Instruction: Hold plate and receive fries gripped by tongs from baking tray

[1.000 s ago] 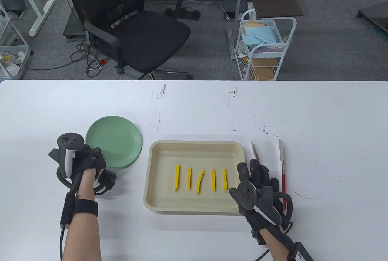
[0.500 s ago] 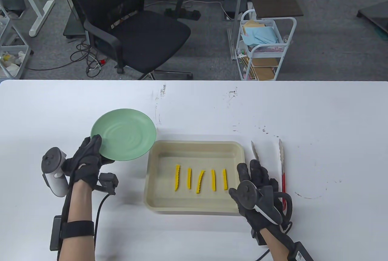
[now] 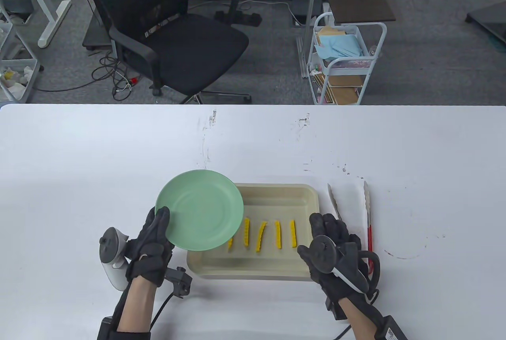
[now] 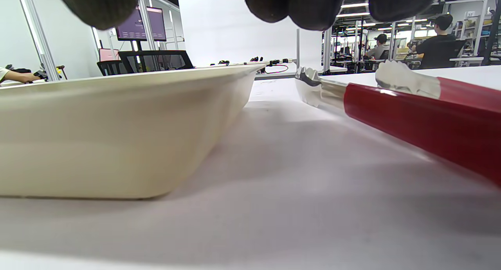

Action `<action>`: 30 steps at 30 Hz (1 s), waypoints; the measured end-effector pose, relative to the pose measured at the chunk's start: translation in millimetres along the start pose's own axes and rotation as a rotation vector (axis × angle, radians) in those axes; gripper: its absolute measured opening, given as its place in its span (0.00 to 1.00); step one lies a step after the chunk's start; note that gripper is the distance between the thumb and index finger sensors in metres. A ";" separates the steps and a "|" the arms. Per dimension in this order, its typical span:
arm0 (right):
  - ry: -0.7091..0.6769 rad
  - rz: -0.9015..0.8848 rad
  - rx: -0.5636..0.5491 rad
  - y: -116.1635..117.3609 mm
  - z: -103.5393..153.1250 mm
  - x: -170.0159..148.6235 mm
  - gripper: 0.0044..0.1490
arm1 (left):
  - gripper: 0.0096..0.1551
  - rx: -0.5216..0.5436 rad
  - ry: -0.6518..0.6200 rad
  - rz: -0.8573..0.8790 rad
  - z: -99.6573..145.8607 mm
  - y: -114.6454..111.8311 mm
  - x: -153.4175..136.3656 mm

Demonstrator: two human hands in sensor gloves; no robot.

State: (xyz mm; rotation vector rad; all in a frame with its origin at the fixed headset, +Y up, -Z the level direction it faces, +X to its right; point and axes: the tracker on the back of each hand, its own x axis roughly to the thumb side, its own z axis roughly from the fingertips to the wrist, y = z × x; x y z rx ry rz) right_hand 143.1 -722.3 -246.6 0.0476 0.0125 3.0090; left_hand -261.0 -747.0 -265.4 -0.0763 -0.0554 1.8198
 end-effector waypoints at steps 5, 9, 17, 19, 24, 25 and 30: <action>0.090 -0.043 -0.058 -8.5 0.5 -14.1 0.43 | 0.37 0.022 0.013 -0.029 3.1 -3.0 -11.1; 0.174 -0.065 -0.176 -17.5 1.1 -33.2 0.36 | 0.36 0.031 -0.052 -0.071 3.2 -2.7 -8.0; 0.349 -0.018 -0.071 -6.5 -9.7 -64.9 0.42 | 0.36 0.073 -0.080 -0.055 6.6 1.0 -6.8; 0.420 0.033 0.005 2.2 -13.7 -66.9 0.40 | 0.36 0.081 -0.084 -0.059 6.5 1.3 -6.9; 0.484 0.073 0.016 14.3 -25.2 -71.1 0.36 | 0.36 0.097 -0.081 -0.059 7.2 0.9 -5.8; 0.491 0.084 0.022 15.0 -25.9 -71.3 0.35 | 0.36 0.097 -0.080 -0.058 7.2 0.8 -5.8; 0.521 0.075 0.089 21.1 -30.6 -75.8 0.28 | 0.36 0.100 -0.070 -0.056 7.2 0.6 -6.7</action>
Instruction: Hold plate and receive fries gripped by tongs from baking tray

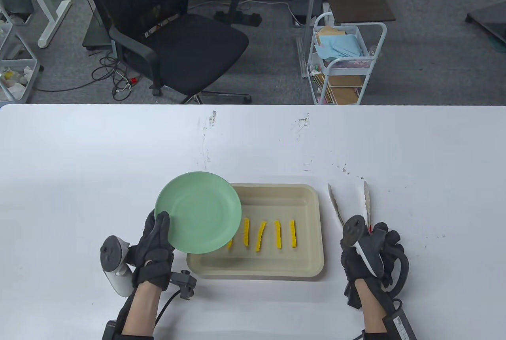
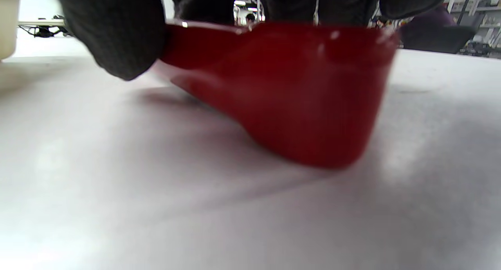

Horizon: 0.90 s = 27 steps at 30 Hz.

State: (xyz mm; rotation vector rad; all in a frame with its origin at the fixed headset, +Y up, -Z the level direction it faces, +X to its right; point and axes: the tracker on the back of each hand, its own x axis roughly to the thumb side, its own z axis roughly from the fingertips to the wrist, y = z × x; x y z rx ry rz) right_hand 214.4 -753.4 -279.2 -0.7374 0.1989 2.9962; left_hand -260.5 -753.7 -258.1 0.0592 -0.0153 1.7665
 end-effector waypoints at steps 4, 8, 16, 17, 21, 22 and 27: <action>0.005 -0.075 0.058 2.3 -5.9 -6.1 0.28 | 0.36 -0.009 0.029 0.066 0.1 1.1 -4.3; 0.020 -0.186 0.027 -3.7 -9.0 -17.5 0.27 | 0.36 0.012 0.035 0.078 0.8 3.3 -6.0; -0.056 -0.506 -0.082 -24.7 -8.9 -40.5 0.27 | 0.36 0.030 0.026 0.078 0.7 6.7 -4.4; -0.072 -0.521 -0.105 -28.4 -6.6 -40.0 0.27 | 0.36 0.029 0.026 0.081 0.8 6.6 -4.4; -0.188 -0.510 -0.113 -45.4 6.1 -30.7 0.27 | 0.36 0.026 0.020 0.074 0.4 7.1 -3.7; -0.209 -0.502 -0.109 -48.9 9.3 -28.2 0.27 | 0.36 0.028 0.018 0.073 0.5 7.3 -3.4; -0.317 -0.402 -0.126 -70.1 30.4 -14.8 0.31 | 0.35 0.031 0.017 0.082 0.4 8.4 -3.2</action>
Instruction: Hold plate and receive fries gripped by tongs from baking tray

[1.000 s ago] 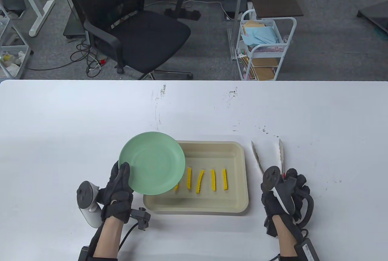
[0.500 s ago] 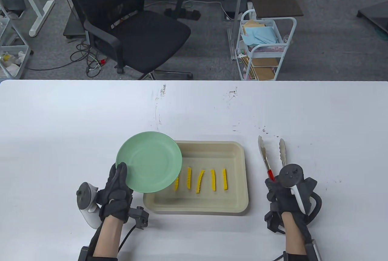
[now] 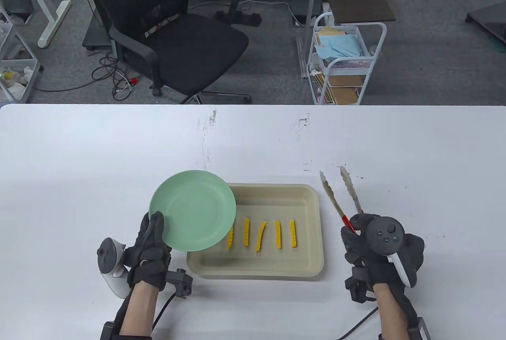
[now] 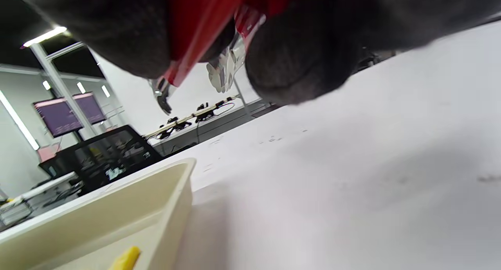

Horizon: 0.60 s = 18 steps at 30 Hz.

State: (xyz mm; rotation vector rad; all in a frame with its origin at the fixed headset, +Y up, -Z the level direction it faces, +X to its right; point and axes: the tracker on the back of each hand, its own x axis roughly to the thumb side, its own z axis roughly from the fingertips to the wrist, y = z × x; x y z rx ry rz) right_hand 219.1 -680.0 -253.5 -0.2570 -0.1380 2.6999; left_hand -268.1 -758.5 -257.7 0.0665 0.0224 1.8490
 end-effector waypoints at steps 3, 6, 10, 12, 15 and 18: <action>-0.068 0.102 0.035 -7.0 9.8 18.5 0.30 | 0.35 0.006 0.000 -0.001 0.0 0.7 0.3; -0.117 0.194 0.056 -7.7 17.0 32.6 0.36 | 0.35 0.007 0.004 0.002 0.1 0.7 0.4; -0.131 0.235 0.158 -0.9 20.3 42.9 0.47 | 0.35 0.003 0.007 0.002 0.3 0.5 0.4; -0.129 0.250 0.209 3.7 22.1 46.6 0.48 | 0.35 -0.001 0.007 0.006 0.4 0.6 0.3; -0.131 0.290 0.286 11.3 26.6 51.8 0.47 | 0.35 -0.003 0.007 0.011 0.3 0.7 0.3; -0.129 0.333 0.327 16.0 30.9 55.9 0.46 | 0.35 -0.002 0.009 0.013 0.2 0.9 0.2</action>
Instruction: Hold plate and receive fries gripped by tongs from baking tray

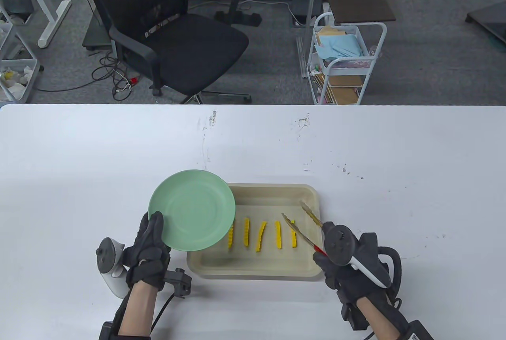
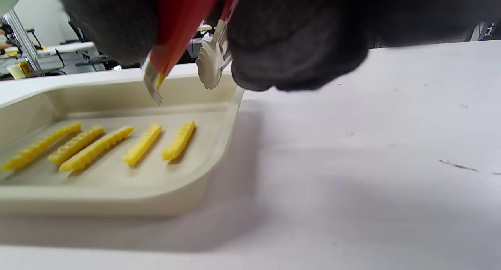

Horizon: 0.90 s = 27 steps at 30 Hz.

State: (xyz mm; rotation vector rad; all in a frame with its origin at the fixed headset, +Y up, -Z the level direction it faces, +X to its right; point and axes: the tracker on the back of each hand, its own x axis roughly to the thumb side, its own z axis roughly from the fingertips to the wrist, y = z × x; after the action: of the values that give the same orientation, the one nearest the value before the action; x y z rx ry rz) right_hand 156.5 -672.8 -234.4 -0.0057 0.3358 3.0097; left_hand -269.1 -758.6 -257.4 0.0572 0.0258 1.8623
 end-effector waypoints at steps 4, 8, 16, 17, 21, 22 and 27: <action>0.013 0.027 0.057 6.3 0.6 4.5 0.44 | 0.36 -0.002 0.003 0.002 0.1 -0.4 -0.3; 0.024 0.045 0.072 12.8 -0.1 4.6 0.43 | 0.36 -0.005 0.005 -0.001 0.0 -0.6 -0.5; 0.039 0.082 0.042 20.4 -0.2 4.9 0.38 | 0.36 -0.004 0.010 -0.004 -0.3 -0.5 -1.2; 0.035 0.086 0.037 20.5 -0.3 4.8 0.38 | 0.36 -0.004 0.010 -0.005 -0.4 -0.5 -1.3; 0.025 0.023 0.013 18.3 -3.4 -1.8 0.37 | 0.36 -0.002 0.014 -0.006 -0.2 -0.7 -1.8; 0.026 -0.006 -0.002 15.2 -4.3 -4.2 0.37 | 0.36 -0.001 0.017 -0.010 0.0 -0.7 -2.3; -0.004 -0.139 -0.080 -15.6 -1.3 -5.8 0.36 | 0.36 -0.005 0.032 -0.026 -0.5 -1.6 -5.0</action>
State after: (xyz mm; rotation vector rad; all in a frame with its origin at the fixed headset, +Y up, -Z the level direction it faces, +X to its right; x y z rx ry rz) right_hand 164.0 -658.7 -238.9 -0.0284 0.2047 2.8823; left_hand -266.1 -762.9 -258.1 0.0235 0.0442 1.8376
